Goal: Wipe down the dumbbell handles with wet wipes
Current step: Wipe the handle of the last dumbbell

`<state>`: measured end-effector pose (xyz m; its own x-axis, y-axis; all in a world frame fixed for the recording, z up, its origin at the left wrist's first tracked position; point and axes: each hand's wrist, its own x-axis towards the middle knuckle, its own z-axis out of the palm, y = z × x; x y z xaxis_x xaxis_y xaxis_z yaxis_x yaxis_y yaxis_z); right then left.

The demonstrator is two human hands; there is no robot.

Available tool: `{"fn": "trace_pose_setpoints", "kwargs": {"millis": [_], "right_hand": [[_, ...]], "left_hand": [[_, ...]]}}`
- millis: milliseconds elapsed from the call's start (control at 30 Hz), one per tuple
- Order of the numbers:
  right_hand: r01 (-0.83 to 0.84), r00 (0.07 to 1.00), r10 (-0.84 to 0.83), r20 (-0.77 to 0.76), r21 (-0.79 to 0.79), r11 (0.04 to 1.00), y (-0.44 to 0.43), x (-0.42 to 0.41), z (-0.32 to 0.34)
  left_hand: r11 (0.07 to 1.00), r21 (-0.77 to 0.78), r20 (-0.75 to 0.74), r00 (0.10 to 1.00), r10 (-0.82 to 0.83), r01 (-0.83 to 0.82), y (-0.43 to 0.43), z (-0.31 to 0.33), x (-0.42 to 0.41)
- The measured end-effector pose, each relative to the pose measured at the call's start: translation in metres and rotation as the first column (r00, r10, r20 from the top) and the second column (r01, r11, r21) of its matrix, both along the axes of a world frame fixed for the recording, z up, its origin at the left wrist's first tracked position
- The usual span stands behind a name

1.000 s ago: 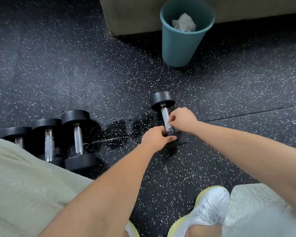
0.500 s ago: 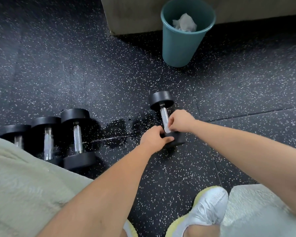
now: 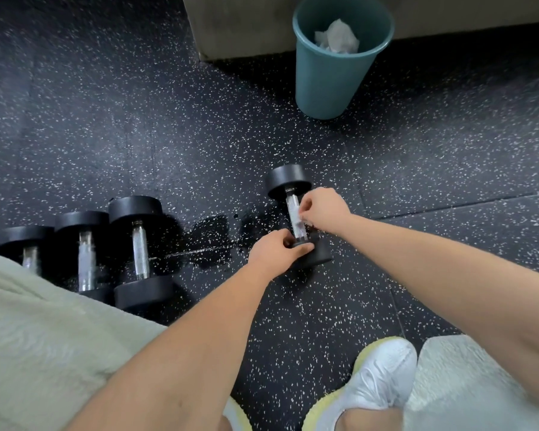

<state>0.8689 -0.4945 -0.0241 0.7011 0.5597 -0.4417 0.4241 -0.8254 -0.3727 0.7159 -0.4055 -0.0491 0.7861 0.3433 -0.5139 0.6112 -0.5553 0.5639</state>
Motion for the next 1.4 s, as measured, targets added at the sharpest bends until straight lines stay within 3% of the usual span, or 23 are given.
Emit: {"fn": "trace_pose_setpoints", "kwargs": {"millis": [100,167,300,400,567,700,900,1067,1133,1300,1400], "right_hand": [[0.175,0.982,-0.183,0.055,0.123,0.977,0.021,0.005,-0.003],[0.198,0.977,-0.208,0.055,0.156,0.968,0.026,-0.001,-0.008],[0.113,0.989,-0.121,0.084,0.103,0.988,0.013,-0.019,-0.010],[0.038,0.999,-0.039,0.018,0.027,0.999,0.003,-0.018,-0.008],[0.325,0.938,-0.339,0.072,0.158,0.932,0.026,0.003,-0.013],[0.402,0.905,-0.423,0.048,0.231,0.886,0.035,-0.015,-0.023],[0.181,0.983,-0.183,0.008,0.114,0.977,-0.010,-0.019,-0.018],[0.316,0.943,-0.333,0.015,0.272,0.909,0.020,-0.001,-0.011],[0.328,0.941,-0.337,-0.006,0.256,0.909,0.035,-0.001,-0.013],[0.132,0.989,-0.141,0.052,0.142,0.981,0.029,-0.011,-0.017],[-0.013,0.999,0.012,0.049,0.031,0.999,0.012,-0.015,-0.015]], "left_hand": [[1.000,-0.010,-0.024,1.000,-0.012,0.012,0.002,0.000,0.001],[1.000,-0.014,-0.032,0.999,-0.015,0.014,0.002,-0.001,0.001],[0.999,-0.041,-0.038,0.999,-0.011,0.009,0.006,-0.001,0.000],[0.999,-0.030,-0.050,0.999,-0.022,0.021,0.008,0.002,-0.001],[0.999,-0.027,-0.031,0.999,-0.017,0.017,0.005,0.000,-0.002],[0.998,-0.041,-0.030,0.999,-0.039,0.038,0.006,-0.001,-0.006],[0.989,-0.143,-0.040,0.999,0.030,-0.035,0.013,-0.005,-0.012],[0.982,-0.170,-0.048,0.996,0.072,-0.079,0.003,0.007,-0.013],[0.977,-0.191,-0.063,0.994,0.086,-0.097,-0.001,0.012,-0.014],[0.999,0.031,-0.041,0.999,-0.012,0.014,-0.009,0.013,-0.013],[0.996,0.079,-0.007,0.999,-0.047,0.047,-0.013,0.013,-0.011]]}}
